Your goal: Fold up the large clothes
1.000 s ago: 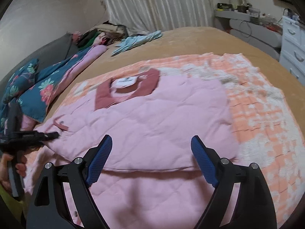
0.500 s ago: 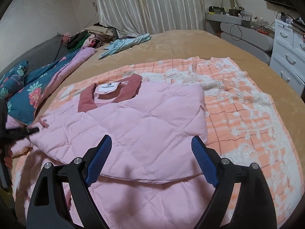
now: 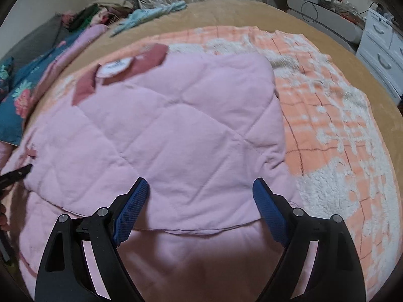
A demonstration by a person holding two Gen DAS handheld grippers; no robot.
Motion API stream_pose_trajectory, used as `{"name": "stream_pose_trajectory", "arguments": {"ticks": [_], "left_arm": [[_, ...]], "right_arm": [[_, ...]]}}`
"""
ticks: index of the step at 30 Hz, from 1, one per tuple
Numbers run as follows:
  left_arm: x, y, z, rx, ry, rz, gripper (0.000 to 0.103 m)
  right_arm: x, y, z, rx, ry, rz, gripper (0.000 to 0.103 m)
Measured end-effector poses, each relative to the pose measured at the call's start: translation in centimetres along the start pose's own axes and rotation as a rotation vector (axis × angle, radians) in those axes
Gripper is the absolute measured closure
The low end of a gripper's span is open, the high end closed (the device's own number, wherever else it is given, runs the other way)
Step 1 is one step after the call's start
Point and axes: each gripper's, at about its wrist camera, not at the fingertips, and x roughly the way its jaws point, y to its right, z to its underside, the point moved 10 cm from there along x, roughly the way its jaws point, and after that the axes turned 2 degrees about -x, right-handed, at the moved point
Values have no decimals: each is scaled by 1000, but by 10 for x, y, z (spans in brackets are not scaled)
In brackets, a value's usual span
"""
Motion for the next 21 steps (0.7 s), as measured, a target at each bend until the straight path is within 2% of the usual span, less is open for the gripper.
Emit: {"name": "stream_pose_trajectory", "arguments": {"ticks": [9, 12, 16, 19, 21], "left_arm": [[4, 1, 1, 9, -4, -16, 79], [-2, -1, 2, 9, -5, -15, 76], [-13, -2, 2, 13, 4, -21, 66], [-22, -7, 4, 18, 19, -50, 66], [-29, -10, 6, 9, 26, -48, 59]], "right_arm": [[12, 7, 7, 12, 2, 4, 18], [6, 7, 5, 15, 9, 9, 18], [-7, 4, 3, 34, 28, -3, 17], [-15, 1, 2, 51, 45, -30, 17], [-21, -3, 3, 55, 60, -45, 15]]}}
